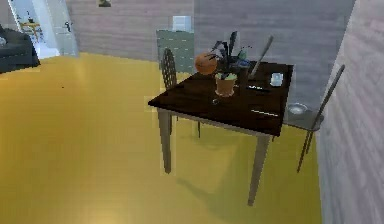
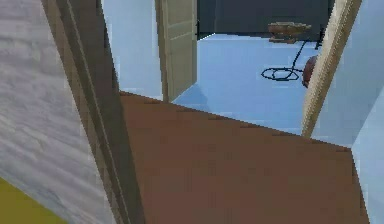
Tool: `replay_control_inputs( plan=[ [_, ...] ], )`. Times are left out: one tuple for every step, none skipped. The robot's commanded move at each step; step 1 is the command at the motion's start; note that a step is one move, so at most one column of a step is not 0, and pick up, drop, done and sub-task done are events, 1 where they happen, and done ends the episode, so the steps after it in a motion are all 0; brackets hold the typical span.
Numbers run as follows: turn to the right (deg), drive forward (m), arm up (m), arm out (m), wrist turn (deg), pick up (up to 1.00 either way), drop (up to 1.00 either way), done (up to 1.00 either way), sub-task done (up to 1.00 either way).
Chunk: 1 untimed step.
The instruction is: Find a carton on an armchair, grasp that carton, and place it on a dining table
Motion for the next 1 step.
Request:
replay_control_inputs(
  plan=[
    [-39.0,0.0,0.0,0.0,0.0,0.0,0.0,0.0,0.0]
  ],
)
